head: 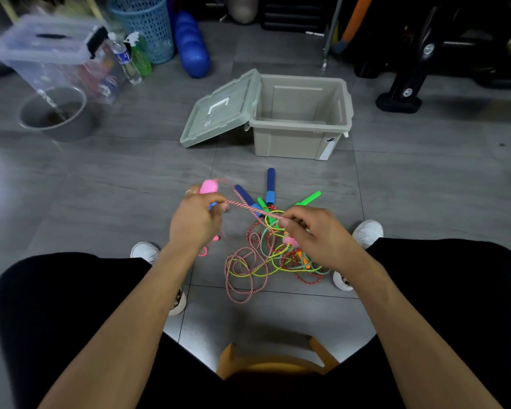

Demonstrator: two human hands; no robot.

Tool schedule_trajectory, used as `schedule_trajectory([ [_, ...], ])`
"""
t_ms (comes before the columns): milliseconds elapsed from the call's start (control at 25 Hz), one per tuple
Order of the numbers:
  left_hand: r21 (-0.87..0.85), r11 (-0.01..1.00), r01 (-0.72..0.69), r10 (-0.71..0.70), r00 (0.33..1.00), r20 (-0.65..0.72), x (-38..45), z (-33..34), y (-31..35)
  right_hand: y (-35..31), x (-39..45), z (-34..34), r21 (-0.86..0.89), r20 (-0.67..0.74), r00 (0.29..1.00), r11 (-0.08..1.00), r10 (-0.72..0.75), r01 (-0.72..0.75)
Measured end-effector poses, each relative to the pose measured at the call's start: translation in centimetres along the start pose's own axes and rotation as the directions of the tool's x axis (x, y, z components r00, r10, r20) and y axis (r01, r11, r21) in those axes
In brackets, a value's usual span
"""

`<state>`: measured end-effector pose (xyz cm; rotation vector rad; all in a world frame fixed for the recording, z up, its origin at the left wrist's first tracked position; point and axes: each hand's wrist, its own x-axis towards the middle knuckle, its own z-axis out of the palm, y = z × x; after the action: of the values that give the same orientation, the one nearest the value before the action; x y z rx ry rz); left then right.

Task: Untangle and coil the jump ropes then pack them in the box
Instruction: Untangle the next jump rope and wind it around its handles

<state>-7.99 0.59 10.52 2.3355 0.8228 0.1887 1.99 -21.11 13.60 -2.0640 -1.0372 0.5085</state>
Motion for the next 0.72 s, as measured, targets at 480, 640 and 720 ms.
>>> schedule_trajectory([
  [480, -0.361, 0.924, -0.124, 0.118, 0.992, -0.04, -1.5, 0.0, 3.1, 1.7, 1.0, 1.1, -0.095, -0.001, 1.0, 0.995, 0.005, -0.005],
  [640, -0.568, 0.823, -0.002, -0.06, 0.994, -0.089, -0.9, -1.0, 2.5, 2.9, 1.0, 1.4, -0.125, -0.025, 0.999, 0.991, 0.047, -0.05],
  [720, -0.595, 0.797, 0.105, -0.147, 0.989, -0.022, -1.2, -0.4, 2.1, 2.7, 1.0, 1.5, -0.104, -0.036, 0.998, 0.993, 0.056, -0.059],
])
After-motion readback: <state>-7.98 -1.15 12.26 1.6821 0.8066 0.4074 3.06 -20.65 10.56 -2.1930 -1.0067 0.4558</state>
